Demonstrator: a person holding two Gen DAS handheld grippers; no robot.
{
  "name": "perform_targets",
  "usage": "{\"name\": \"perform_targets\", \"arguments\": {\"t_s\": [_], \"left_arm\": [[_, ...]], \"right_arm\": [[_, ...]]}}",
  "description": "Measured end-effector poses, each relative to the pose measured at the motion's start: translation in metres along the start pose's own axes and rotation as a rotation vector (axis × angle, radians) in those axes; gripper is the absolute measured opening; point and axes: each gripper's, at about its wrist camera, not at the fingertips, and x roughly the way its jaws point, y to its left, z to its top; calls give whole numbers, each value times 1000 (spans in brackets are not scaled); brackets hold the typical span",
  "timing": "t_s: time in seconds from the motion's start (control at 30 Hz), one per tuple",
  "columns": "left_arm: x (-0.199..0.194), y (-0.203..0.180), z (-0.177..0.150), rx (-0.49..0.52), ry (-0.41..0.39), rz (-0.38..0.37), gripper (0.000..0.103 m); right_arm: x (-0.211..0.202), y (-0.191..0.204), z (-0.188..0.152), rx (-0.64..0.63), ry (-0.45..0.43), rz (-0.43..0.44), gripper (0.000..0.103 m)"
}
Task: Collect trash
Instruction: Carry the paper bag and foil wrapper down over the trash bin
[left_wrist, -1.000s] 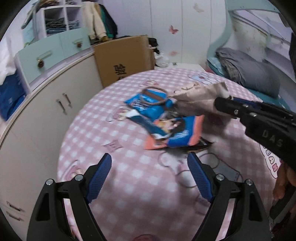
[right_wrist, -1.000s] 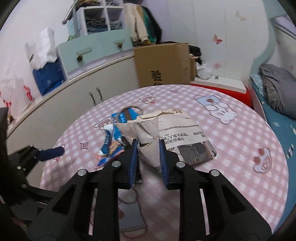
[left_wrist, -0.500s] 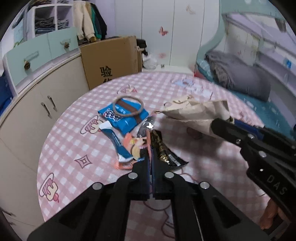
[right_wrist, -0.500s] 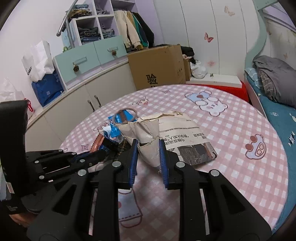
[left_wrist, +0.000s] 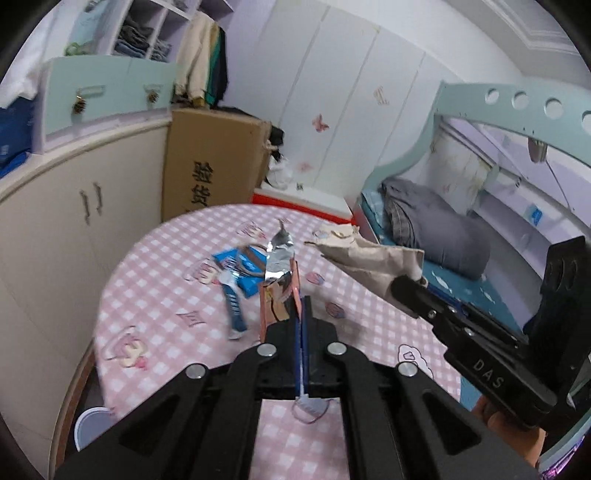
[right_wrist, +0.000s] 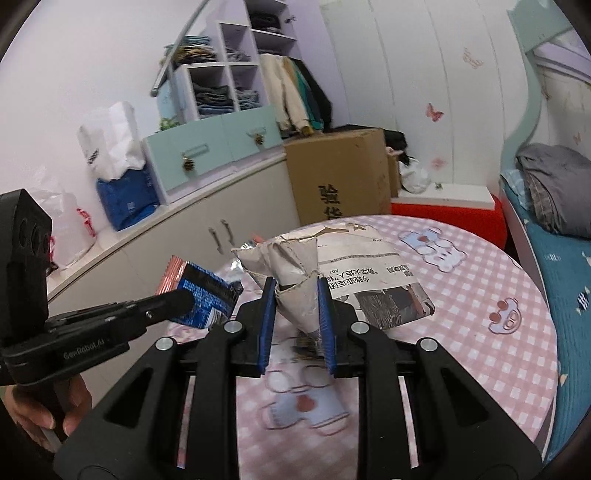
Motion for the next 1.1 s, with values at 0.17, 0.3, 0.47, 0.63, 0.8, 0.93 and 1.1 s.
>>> {"name": "perform_targets", "arguments": {"t_s": [0.17,0.3,0.47,0.63,0.8,0.93,1.1], "left_arm": [[-41,34,-7,-43,-46,57,1],[-71,72,-19,-111,-58,96,1],[-109,141,-45,-216,-62,194,1],[-137,210,-78,-325,-46,301,1],[-147,277,-121,-423,9,410,1],[-137,321,-156,-503,79,456,1],[-101,375,-208,-626,187,476,1]], "right_arm": [[1,48,1,-48,9,57,22],[12,97,-5,-95,34,116,22],[33,169,-23,-173,89,207,22],[68,250,-56,-251,178,306,22],[118,309,-103,-289,304,378,22],[160,335,-147,-297,416,400,22],[221,342,-207,-234,588,406,22]]}}
